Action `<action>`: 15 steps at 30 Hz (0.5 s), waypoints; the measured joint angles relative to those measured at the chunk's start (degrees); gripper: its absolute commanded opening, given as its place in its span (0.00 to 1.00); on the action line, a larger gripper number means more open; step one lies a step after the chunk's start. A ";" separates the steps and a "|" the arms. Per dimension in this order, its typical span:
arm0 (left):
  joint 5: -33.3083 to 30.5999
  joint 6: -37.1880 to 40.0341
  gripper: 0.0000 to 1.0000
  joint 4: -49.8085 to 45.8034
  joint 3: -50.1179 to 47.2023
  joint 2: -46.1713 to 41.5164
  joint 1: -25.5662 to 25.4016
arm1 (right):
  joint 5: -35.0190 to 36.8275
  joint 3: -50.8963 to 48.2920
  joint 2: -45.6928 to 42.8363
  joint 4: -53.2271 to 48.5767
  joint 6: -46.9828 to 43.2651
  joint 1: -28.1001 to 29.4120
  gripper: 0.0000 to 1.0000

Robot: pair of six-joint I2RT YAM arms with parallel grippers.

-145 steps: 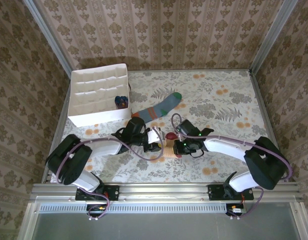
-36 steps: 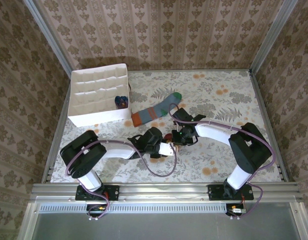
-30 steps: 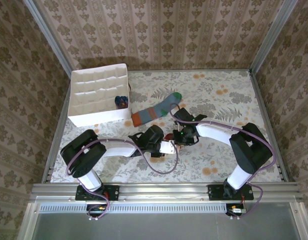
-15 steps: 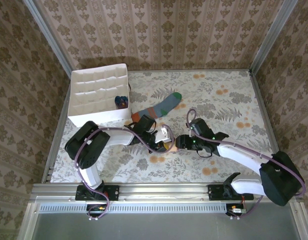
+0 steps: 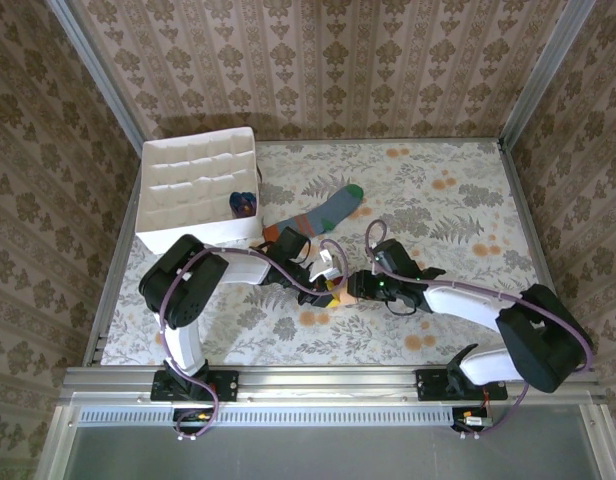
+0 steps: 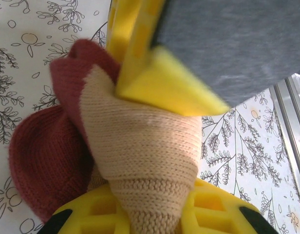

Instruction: Roll the socks

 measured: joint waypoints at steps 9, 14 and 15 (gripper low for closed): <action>-5.79 0.31 0.30 -1.88 0.02 -2.21 -0.79 | -0.50 5.33 5.18 -3.17 0.81 0.24 0.00; -13.86 1.20 0.41 -2.97 -1.14 -7.74 -1.20 | -0.07 8.50 6.60 -7.65 0.31 0.48 0.00; -15.32 1.46 0.41 -2.97 -1.62 -9.38 -1.16 | 0.02 9.27 7.06 -8.68 0.02 0.55 0.00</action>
